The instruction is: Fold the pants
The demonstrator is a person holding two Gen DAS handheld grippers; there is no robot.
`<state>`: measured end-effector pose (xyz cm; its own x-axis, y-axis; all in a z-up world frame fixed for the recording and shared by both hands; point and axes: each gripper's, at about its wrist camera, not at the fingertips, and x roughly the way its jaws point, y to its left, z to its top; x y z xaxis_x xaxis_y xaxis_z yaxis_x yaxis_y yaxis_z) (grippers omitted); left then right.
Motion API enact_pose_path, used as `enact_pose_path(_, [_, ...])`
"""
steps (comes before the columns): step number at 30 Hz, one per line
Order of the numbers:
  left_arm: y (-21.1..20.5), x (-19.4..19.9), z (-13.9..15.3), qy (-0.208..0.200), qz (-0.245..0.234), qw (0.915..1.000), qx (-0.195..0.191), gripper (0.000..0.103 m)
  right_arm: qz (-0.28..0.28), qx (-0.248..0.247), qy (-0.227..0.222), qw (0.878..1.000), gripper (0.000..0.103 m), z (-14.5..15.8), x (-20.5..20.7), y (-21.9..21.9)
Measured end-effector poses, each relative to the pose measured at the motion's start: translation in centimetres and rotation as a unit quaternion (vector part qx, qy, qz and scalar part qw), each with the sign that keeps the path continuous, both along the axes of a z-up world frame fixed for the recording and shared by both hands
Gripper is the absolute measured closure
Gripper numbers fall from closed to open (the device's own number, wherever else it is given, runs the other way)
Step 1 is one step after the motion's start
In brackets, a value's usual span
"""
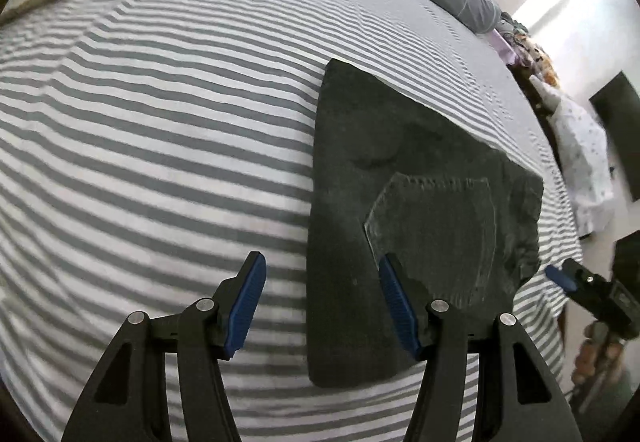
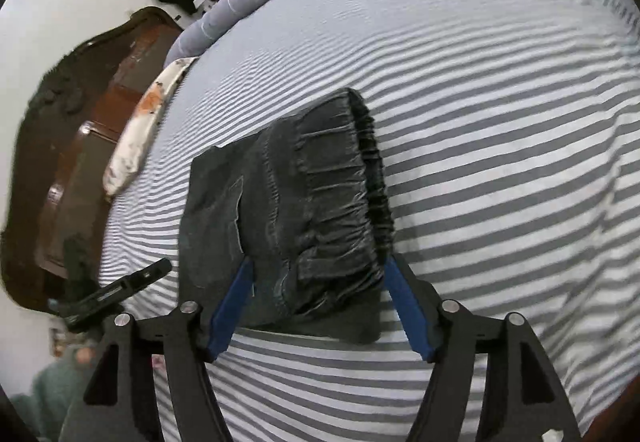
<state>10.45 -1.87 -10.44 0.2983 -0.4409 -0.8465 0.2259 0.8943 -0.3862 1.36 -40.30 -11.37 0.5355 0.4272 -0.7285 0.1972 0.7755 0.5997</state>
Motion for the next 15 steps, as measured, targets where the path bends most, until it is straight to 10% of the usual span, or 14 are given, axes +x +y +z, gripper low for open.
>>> enact_pose_path(15, [-1.5, 4.4, -2.0, 0.027, -0.028, 0.9982, -0.044, 0.043, 0.066, 0.146, -0.006, 0.987, 0.034, -6.9, 5.7, -2.4])
